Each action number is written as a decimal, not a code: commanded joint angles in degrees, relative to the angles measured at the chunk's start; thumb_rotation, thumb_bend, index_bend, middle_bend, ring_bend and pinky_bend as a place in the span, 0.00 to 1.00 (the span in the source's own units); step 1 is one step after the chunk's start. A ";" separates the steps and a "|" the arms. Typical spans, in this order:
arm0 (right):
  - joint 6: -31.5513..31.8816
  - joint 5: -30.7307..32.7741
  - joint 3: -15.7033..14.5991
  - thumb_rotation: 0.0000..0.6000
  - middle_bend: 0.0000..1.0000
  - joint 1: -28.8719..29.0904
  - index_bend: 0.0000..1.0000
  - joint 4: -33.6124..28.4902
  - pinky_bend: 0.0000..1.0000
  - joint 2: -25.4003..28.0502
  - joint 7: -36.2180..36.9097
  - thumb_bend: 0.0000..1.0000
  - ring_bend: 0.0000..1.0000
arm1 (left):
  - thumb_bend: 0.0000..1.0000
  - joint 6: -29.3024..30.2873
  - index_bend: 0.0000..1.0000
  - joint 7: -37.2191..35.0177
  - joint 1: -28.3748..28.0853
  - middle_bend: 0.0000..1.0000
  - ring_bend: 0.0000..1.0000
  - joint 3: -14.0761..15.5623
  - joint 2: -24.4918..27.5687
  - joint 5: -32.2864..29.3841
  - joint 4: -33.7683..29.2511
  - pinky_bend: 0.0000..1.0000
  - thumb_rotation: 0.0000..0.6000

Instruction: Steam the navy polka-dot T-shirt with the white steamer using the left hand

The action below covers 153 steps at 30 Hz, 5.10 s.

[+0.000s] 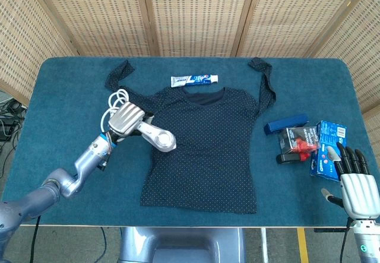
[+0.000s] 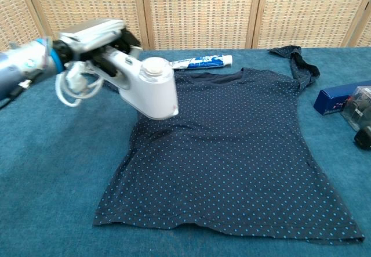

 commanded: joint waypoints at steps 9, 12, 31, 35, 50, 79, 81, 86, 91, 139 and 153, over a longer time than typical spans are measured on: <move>-1.65 2.17 0.56 1.00 0.00 0.46 0.00 0.50 0.00 0.01 0.30 0.00 0.00 | 0.52 -7.99 1.00 -4.77 -10.04 0.82 0.74 -1.45 -12.37 0.57 13.77 0.80 1.00; -1.71 2.67 0.75 1.00 0.00 0.44 0.01 0.55 0.00 0.03 0.31 0.00 0.00 | 0.52 -9.18 1.00 -7.06 -11.71 0.82 0.74 -1.85 -14.97 0.02 18.30 0.80 1.00; -3.14 4.29 1.05 1.00 0.00 0.92 0.01 1.01 0.00 -0.14 0.52 0.00 0.00 | 0.52 -19.53 1.00 -15.07 -14.34 0.82 0.74 -2.57 -23.42 -4.71 33.57 0.80 1.00; -3.11 4.27 1.01 1.00 0.00 0.90 0.01 0.98 0.00 -0.10 0.58 0.00 0.00 | 0.52 -19.56 1.00 -16.01 -14.30 0.82 0.74 -2.00 -23.82 -4.66 33.84 0.80 1.00; -3.53 3.83 0.64 1.00 0.00 0.99 0.01 0.56 0.00 0.38 1.80 0.00 0.00 | 0.51 -17.69 1.00 -18.45 -13.47 0.82 0.74 2.36 -22.59 -1.69 29.73 0.80 1.00; -2.96 2.85 0.19 1.00 0.00 0.83 0.01 -0.06 0.00 0.60 1.81 0.00 0.00 | 0.51 -7.88 1.00 -18.06 -12.00 0.82 0.74 9.45 -17.73 5.50 15.45 0.80 1.00; -2.92 2.83 0.16 1.00 0.00 0.79 0.01 -0.08 0.00 0.61 1.85 0.00 0.00 | 0.51 -7.25 1.00 -17.46 -12.12 0.82 0.74 9.81 -17.34 6.08 13.96 0.80 1.00; -2.85 2.75 0.15 1.00 0.00 0.78 0.01 -0.13 0.00 0.66 1.87 0.00 0.00 | 0.51 -6.50 1.00 -15.91 -12.55 0.82 0.74 10.41 -16.73 7.13 11.05 0.80 1.00; -2.76 2.74 0.17 1.00 0.00 0.74 0.01 -0.15 0.00 0.73 2.03 0.00 0.00 | 0.51 -6.21 1.00 -14.67 -12.89 0.82 0.74 11.15 -16.09 8.14 8.32 0.80 1.00; -3.43 2.84 -0.04 1.00 0.00 1.05 0.01 0.01 0.00 0.18 0.86 0.00 0.00 | 0.51 -10.06 1.00 -13.67 -9.20 0.82 0.74 9.55 -16.20 3.68 22.40 0.80 1.00; -3.77 2.87 -0.20 1.00 0.00 1.20 0.01 -0.01 0.00 -0.13 0.28 0.00 0.00 | 0.51 -12.14 1.00 -16.05 -7.60 0.82 0.74 8.89 -16.54 1.91 27.65 0.80 1.00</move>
